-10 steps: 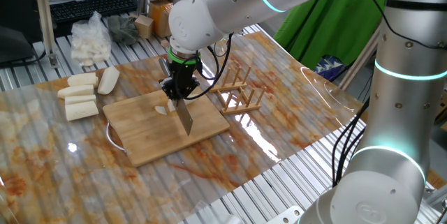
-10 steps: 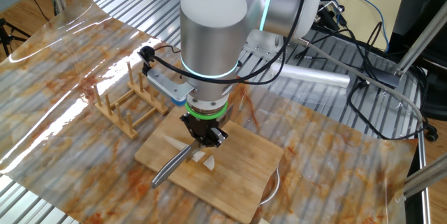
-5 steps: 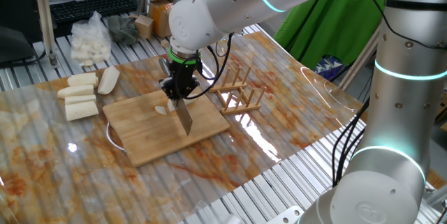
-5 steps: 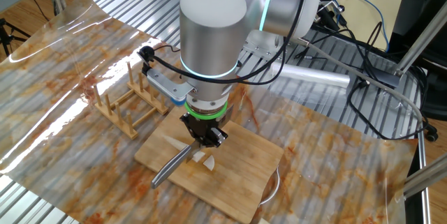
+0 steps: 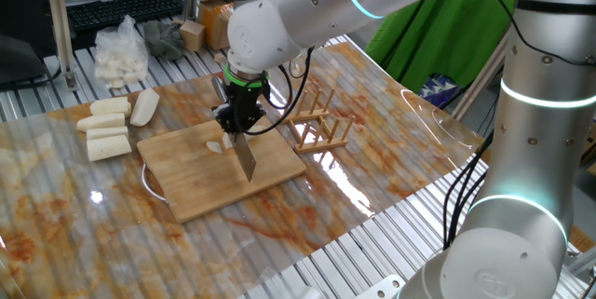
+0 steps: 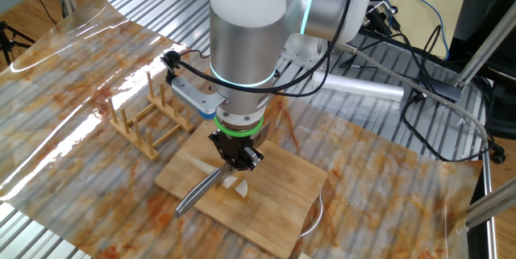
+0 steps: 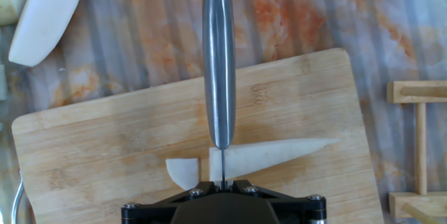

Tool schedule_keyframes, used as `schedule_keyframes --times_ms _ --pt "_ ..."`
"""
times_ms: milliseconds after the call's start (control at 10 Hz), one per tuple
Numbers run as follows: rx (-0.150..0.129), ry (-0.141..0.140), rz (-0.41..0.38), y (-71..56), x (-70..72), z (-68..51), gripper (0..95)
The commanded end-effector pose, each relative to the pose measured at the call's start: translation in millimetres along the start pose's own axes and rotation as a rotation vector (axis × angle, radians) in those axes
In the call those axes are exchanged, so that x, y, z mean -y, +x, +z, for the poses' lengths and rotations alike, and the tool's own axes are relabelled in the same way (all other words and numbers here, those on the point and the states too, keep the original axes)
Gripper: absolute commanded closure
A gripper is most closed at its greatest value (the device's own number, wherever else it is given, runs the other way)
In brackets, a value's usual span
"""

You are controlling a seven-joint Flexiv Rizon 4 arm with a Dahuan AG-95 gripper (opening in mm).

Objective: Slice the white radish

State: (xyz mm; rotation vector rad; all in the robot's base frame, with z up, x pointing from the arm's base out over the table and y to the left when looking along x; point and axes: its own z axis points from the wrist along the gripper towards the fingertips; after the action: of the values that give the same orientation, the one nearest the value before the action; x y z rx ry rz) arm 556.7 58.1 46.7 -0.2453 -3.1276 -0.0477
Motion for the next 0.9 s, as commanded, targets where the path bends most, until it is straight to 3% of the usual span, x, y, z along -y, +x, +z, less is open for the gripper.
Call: schedule_keyframes --times_ms 100,400,900 --pt "0.003 -0.002 -0.002 -1.6 -0.8 36.9 95.0" --pt "-0.001 -0.005 -0.003 -1.5 -0.7 36.6 95.0" --pt "-0.027 0.000 -0.004 3.2 5.3 12.2 95.0"
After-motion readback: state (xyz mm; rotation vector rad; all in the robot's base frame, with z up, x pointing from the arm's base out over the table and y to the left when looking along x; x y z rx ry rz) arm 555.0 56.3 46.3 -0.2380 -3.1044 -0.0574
